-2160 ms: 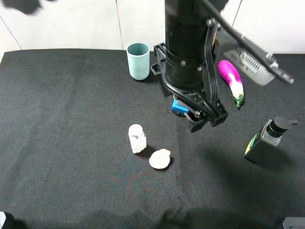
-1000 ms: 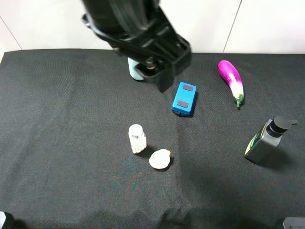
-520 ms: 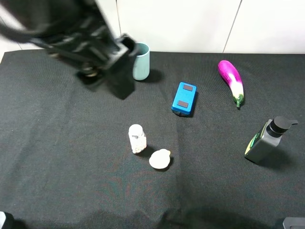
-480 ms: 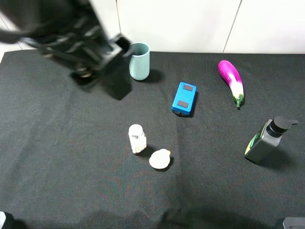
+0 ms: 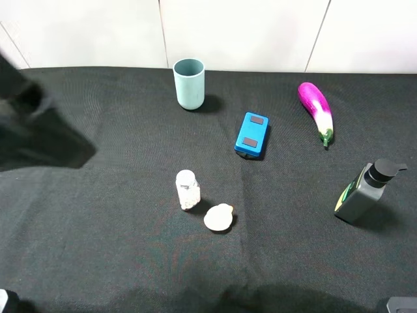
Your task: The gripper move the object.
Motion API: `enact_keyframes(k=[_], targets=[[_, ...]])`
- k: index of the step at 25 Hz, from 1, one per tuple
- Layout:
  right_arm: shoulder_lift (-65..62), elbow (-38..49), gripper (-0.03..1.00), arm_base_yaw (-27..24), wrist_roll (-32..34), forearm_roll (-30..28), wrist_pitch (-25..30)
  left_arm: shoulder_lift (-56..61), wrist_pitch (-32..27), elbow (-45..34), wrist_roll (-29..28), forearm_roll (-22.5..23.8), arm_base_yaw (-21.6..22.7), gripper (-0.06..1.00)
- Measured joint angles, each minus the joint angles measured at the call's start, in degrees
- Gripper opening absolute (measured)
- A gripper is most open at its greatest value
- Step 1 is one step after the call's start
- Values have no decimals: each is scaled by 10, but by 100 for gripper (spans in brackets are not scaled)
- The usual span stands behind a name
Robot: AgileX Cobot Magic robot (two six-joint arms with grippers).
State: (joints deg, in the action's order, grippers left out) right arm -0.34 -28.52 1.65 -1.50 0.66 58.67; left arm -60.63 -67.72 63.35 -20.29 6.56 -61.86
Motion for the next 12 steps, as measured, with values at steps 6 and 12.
enact_keyframes(k=[6, 12], targets=[[0, 0, 69, 0, 0, 0, 0, 106, -1, -57, 1, 0, 0, 88], [0, 0, 69, 0, 0, 0, 0, 203, -1, -126, 2, 11, 2, 88]])
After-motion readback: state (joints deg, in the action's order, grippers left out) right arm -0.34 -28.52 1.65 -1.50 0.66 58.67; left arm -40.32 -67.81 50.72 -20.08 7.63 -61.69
